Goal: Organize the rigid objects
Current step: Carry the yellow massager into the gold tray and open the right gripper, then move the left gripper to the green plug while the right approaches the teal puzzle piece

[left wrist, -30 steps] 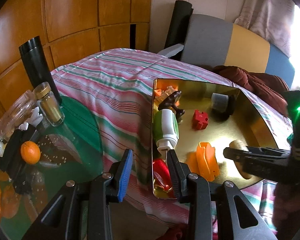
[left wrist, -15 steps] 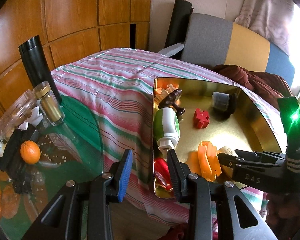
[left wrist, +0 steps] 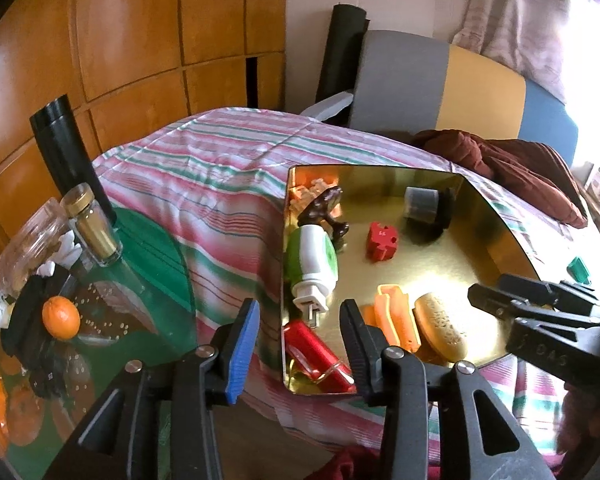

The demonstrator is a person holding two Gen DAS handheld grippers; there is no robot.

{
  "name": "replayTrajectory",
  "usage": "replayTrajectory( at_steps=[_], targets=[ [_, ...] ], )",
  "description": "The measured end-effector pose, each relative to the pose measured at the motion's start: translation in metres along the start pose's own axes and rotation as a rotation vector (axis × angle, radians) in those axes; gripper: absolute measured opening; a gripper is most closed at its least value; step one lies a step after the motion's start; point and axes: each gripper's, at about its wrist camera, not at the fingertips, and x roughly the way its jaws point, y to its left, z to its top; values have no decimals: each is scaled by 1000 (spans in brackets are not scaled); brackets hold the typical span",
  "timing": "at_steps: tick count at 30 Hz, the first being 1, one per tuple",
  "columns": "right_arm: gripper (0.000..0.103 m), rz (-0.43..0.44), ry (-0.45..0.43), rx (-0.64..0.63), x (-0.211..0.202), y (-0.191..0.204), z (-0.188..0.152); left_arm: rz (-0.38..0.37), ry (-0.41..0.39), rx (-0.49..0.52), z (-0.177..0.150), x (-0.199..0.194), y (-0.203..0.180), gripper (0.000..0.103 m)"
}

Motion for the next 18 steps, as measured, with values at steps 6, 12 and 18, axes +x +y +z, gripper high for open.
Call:
replayTrajectory(
  at_steps=[6,12,18],
  targets=[
    [46,-70,-76,5,-26,-19,-2,-19,-8,39,2,-5,-15,43],
    [46,-138,-133,54,-50,-52,-4,-54,-17,94,4,-11,-38,43],
    [46,-217,-163,126,-68,-99,-10,-96,-19,161,6,-15,-68,43]
  ],
)
